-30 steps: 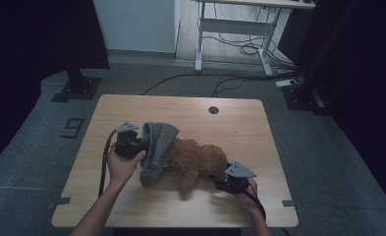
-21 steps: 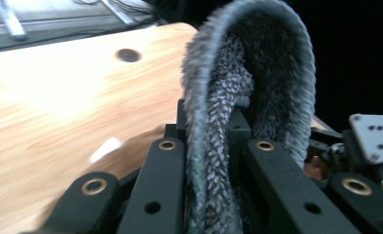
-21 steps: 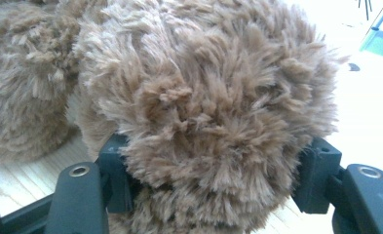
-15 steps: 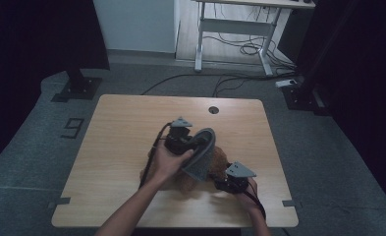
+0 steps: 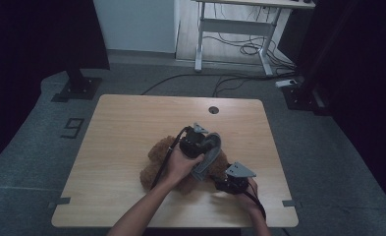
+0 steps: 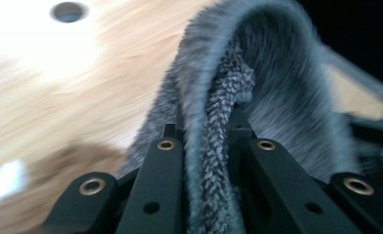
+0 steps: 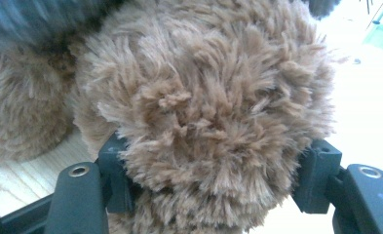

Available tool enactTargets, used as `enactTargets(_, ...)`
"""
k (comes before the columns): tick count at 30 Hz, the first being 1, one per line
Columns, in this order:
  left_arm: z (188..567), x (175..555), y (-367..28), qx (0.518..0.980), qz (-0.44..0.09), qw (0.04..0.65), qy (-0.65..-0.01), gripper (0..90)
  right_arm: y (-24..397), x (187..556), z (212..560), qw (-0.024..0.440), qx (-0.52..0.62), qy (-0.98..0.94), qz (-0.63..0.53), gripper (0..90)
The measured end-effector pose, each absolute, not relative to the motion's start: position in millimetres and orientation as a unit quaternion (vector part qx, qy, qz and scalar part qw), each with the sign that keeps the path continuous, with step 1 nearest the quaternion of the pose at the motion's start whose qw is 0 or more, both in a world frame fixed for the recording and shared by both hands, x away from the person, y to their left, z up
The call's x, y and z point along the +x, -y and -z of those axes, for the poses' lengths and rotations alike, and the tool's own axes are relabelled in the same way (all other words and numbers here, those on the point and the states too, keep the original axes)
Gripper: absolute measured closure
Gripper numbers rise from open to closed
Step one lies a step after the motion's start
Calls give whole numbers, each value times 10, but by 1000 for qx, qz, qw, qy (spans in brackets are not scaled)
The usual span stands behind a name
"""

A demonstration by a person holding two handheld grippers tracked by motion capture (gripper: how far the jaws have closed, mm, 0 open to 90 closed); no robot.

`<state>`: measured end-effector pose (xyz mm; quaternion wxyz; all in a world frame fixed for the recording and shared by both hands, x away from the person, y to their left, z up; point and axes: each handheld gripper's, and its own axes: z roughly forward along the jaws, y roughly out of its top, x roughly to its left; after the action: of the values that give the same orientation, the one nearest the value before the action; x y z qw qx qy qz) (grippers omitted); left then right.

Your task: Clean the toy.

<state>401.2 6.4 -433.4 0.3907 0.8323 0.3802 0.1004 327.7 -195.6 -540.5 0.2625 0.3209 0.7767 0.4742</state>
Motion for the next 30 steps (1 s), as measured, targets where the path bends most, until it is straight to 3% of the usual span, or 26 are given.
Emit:
enactTargets(5, 4307, 3984, -312, 826, -107, 399, -384, 814, 1934, 3269, 5397, 264, 319, -778, -472, 333)
enactTargets(6, 4279, 3938, -418, 825, -134, 394, -382, 814, 1927, 3268, 5397, 268, 318, -778, -471, 333)
enactTargets(22, 4251, 3856, -1466, 783, -141, 411, -445, 814, 1957, 3285, 5415, 257, 333, -775, -472, 334)
enactTargets(30, 4691, 3722, -1973, 777, -114, 386, -484, 814, 1976, 3306, 5421, 251, 343, -770, -476, 336)
